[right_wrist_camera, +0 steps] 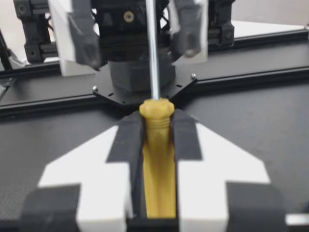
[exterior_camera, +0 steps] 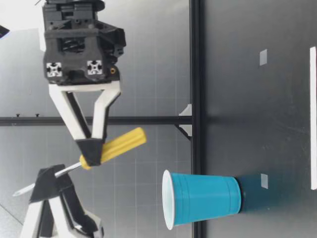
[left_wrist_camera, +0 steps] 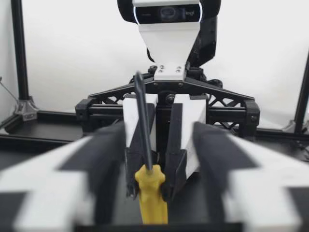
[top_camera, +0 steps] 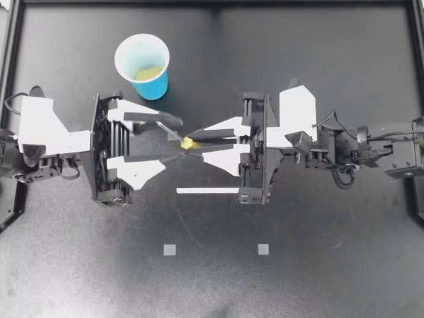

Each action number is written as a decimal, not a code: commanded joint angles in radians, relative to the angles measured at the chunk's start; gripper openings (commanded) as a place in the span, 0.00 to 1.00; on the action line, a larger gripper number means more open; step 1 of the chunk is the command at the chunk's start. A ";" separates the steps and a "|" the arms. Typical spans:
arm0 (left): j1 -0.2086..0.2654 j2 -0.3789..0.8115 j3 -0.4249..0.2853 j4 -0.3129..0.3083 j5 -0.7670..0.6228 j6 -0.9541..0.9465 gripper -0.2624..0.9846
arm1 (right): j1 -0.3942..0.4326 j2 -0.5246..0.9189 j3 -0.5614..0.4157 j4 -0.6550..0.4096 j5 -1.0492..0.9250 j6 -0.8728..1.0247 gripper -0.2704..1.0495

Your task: Pick up the screwdriver with the right arm, hand it over to the left arm then place it into the cup.

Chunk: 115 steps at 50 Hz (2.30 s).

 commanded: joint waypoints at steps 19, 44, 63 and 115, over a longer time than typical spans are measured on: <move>-0.002 -0.017 -0.011 -0.002 -0.014 0.000 0.23 | -0.002 -0.006 -0.026 0.015 -0.012 0.011 0.28; 0.011 -0.041 0.038 -0.021 -0.014 0.025 0.23 | -0.002 -0.060 0.003 0.025 -0.032 0.008 0.77; 0.275 -0.095 0.110 -0.080 -0.003 0.118 0.23 | -0.002 -0.278 0.147 0.025 -0.086 0.009 0.77; 0.480 0.011 0.089 -0.112 0.087 0.193 0.69 | -0.002 -0.311 0.183 0.026 -0.086 0.012 0.77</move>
